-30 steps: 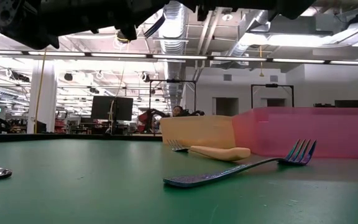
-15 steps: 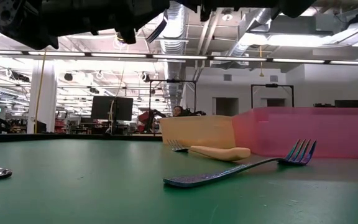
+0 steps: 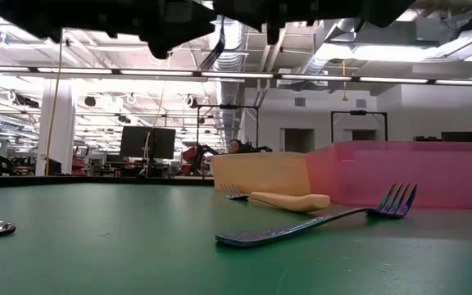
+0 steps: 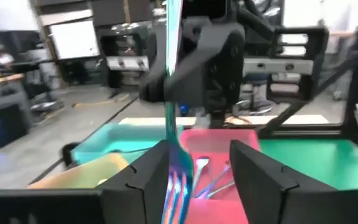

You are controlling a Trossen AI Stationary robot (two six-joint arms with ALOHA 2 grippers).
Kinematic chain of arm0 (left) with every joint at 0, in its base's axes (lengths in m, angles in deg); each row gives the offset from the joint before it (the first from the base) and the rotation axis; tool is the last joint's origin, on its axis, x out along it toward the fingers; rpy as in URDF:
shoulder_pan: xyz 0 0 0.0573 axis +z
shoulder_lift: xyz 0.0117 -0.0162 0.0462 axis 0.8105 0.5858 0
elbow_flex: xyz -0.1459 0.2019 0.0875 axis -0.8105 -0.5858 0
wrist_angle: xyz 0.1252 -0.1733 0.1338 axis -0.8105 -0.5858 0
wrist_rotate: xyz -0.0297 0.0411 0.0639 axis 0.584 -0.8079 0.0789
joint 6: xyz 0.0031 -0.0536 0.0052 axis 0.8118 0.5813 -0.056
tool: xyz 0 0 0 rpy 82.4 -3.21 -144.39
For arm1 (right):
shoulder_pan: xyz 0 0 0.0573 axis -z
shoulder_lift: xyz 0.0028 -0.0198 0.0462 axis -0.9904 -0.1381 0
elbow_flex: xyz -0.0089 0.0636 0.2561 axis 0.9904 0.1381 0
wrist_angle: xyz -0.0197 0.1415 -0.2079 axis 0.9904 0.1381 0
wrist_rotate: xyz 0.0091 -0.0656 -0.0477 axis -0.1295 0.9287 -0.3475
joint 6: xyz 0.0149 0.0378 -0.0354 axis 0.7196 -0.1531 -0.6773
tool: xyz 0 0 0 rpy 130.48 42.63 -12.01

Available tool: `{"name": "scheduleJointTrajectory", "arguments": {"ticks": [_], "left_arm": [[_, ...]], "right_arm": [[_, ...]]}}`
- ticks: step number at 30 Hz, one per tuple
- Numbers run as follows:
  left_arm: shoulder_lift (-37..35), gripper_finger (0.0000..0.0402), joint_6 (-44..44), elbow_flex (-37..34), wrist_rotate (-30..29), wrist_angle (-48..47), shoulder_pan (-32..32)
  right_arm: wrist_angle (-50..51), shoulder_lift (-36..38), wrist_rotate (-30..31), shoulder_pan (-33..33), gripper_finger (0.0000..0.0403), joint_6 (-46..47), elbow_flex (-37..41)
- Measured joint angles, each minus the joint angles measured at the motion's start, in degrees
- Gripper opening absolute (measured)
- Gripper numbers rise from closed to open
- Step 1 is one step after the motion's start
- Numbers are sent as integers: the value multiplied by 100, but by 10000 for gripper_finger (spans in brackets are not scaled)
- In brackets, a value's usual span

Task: Sort silverware by color (type)
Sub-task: Put the blue fork into the pink bin

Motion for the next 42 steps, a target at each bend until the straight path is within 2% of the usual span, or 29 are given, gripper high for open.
{"name": "scheduleJointTrajectory", "arguments": {"ticks": [4,11,18,25,29,34,42], "left_arm": [[-479,162,28,102,-233,-1122,-7],[-1078,163,366,122,-259,-2265,-31],[-1226,164,538,124,-318,-2775,-31],[-1230,164,752,123,-482,-3171,-31],[-1230,164,791,122,-531,-3193,-31],[-1230,164,857,124,-534,-3193,-31],[-1230,164,855,122,-532,-3189,-31]], "right_arm": [[847,59,-2,209,35,404,-204],[4032,66,-3,440,35,695,-1558],[6716,47,161,609,35,1077,-2495],[8882,43,456,430,35,1619,-2557],[9662,49,560,169,35,1998,-2490],[10047,301,544,-218,35,2463,-1889],[9966,1051,148,-271,35,3408,-670]]}}
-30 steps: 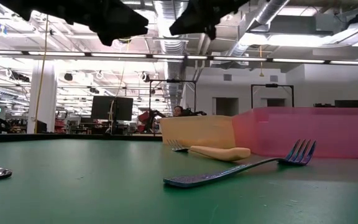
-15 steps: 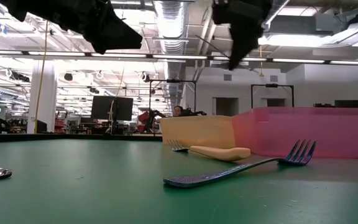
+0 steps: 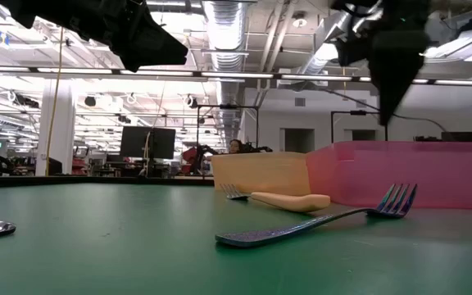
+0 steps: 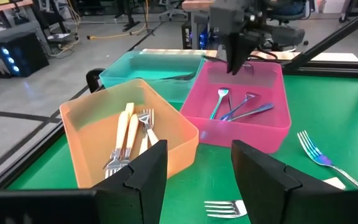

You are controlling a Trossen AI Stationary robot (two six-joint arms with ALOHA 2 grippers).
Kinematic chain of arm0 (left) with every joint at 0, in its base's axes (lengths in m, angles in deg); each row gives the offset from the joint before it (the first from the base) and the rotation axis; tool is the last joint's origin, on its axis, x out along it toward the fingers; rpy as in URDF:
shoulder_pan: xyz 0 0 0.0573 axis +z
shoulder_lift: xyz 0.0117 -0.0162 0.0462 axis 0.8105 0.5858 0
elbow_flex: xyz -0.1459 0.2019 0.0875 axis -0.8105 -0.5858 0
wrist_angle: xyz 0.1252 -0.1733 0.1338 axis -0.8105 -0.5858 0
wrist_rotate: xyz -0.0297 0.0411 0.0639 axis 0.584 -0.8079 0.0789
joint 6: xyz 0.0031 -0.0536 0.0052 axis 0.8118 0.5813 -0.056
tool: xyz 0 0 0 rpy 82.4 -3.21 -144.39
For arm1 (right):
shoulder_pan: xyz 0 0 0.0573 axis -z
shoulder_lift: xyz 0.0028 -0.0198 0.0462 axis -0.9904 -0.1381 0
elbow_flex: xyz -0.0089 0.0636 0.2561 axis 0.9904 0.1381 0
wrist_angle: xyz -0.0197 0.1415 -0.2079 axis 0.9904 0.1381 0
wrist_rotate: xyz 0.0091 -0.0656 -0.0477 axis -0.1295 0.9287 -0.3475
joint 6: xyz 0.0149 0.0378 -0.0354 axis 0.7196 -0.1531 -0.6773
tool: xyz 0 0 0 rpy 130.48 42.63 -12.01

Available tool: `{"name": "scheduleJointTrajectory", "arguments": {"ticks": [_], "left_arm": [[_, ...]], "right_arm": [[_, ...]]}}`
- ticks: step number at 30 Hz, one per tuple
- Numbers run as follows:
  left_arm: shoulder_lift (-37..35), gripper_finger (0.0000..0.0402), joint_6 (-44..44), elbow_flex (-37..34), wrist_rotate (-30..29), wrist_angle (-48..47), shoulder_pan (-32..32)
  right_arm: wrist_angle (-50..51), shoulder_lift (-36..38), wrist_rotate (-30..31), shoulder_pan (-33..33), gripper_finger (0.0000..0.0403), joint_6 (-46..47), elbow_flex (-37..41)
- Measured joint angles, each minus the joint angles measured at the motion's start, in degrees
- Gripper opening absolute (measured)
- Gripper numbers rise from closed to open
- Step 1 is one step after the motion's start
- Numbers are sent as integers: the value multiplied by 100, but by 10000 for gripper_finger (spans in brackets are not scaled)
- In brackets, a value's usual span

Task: Sort silverware by color (type)
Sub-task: Put the blue fork into the pink bin

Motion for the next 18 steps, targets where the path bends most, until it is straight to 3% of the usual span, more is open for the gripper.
{"name": "scheduleJointTrajectory", "arguments": {"ticks": [18], "left_arm": [[0,164,0,0,1,59,2]], "right_arm": [[-741,213,-679,109,35,222,1419]]}}
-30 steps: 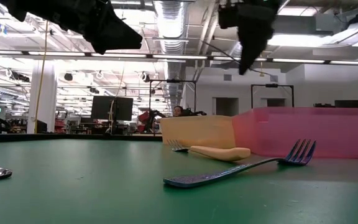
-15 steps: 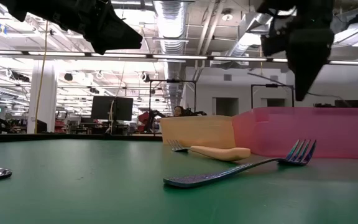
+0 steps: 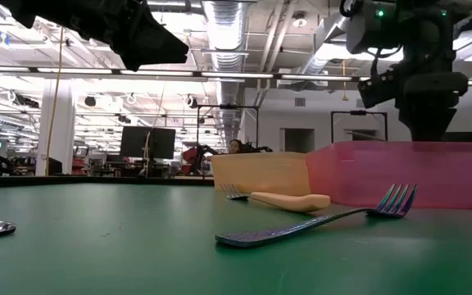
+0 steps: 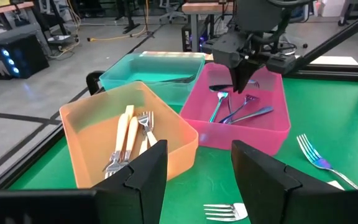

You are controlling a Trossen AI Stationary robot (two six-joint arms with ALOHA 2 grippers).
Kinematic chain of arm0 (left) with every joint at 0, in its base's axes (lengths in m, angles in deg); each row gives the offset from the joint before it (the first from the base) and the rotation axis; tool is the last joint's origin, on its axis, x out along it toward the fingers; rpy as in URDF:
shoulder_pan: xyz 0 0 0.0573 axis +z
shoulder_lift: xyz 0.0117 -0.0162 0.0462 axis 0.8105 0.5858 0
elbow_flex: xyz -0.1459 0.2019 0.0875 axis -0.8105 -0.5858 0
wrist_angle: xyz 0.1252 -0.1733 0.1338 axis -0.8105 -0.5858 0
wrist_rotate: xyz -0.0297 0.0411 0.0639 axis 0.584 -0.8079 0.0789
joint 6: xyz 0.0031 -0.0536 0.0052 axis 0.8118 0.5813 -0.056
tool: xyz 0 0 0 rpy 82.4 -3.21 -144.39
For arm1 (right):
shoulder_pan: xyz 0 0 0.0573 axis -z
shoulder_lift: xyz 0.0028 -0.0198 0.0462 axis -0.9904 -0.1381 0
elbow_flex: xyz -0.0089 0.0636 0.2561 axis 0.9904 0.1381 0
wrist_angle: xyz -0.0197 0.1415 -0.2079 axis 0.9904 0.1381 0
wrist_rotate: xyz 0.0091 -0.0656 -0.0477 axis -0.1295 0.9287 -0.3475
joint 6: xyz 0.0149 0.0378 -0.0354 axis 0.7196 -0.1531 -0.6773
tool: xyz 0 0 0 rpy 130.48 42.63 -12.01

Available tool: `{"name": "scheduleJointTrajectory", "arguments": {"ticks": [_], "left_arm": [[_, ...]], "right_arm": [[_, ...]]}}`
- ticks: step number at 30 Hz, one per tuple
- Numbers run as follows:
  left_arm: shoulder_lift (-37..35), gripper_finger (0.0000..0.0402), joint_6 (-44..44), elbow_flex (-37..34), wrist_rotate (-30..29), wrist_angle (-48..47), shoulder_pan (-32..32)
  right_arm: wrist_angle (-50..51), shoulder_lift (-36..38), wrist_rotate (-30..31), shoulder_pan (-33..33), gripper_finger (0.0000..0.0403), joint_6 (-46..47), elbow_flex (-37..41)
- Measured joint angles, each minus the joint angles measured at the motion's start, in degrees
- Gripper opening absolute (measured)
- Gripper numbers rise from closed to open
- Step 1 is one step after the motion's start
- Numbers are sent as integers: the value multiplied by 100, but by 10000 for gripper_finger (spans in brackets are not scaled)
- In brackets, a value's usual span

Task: Sort silverware by color (type)
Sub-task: Put the blue fork into the pink bin

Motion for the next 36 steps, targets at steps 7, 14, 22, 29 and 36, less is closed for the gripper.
{"name": "scheduleJointTrajectory", "arguments": {"ticks": [7,14,22,29,36], "left_arm": [[0,164,-2,0,0,28,0],[0,164,-46,0,0,28,0],[0,164,-66,0,-1,26,0],[1,164,-66,0,-27,26,0],[0,164,-67,0,-31,26,0]], "right_arm": [[-93,-97,-50,36,35,-61,10],[-283,-523,-205,36,35,-216,7],[-456,-1020,-370,108,35,-465,3],[-700,-1046,-435,258,35,-626,5],[-881,-1046,-305,328,71,-606,5]]}}
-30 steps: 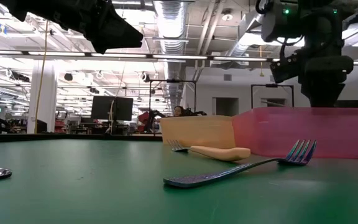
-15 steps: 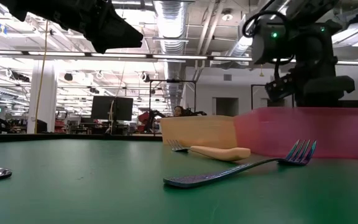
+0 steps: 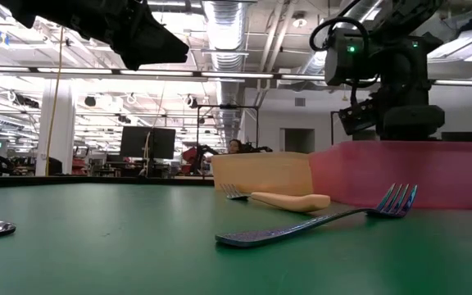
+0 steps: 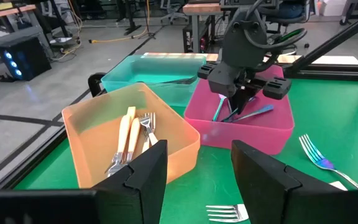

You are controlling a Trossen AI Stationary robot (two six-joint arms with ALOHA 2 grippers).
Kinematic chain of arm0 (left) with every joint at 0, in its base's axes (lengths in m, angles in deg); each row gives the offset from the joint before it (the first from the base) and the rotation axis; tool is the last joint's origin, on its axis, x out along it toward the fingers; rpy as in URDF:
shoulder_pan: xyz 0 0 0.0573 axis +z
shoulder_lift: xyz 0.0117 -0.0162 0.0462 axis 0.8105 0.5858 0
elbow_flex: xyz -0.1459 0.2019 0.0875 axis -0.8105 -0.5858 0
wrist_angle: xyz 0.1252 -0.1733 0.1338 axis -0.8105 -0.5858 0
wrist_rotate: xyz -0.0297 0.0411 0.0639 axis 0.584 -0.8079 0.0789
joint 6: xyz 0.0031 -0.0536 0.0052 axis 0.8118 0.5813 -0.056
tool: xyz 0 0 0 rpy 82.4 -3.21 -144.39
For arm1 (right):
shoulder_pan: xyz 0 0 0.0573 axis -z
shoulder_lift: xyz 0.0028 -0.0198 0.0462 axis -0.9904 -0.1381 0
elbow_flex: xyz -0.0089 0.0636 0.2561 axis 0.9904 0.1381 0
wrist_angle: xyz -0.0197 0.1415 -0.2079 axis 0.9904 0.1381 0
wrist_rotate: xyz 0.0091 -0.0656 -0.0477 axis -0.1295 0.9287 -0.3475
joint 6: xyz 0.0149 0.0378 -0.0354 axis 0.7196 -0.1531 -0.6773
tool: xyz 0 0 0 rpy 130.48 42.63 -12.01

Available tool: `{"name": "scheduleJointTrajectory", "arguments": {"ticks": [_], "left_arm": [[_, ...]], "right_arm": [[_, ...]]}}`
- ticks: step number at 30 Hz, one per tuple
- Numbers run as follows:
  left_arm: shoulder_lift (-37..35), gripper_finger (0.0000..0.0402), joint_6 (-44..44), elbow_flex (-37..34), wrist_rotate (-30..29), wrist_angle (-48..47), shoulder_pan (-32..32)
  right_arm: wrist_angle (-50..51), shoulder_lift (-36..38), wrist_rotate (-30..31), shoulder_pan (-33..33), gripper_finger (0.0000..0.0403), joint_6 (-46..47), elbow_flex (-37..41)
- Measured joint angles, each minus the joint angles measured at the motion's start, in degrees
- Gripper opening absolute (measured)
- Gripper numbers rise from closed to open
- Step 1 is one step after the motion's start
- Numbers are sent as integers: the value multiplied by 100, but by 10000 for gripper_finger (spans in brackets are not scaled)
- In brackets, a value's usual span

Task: Sort silverware by color (type)
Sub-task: Put the blue fork into the pink bin, then put the orange fork into the orange bin

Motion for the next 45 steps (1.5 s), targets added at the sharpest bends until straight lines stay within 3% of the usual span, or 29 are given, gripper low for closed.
{"name": "scheduleJointTrajectory", "arguments": {"ticks": [20,34,41,45], "left_arm": [[1,164,-1,0,52,-7,2],[2,164,110,-2,683,-433,0],[2,164,184,-2,1523,-592,-33],[2,164,206,-2,1683,-601,-166]], "right_arm": [[-279,0,33,-1,72,1,-85],[696,0,23,-95,72,-349,-1353],[807,0,55,-497,72,-819,-2207],[1104,0,418,-808,72,-907,-2718]]}}
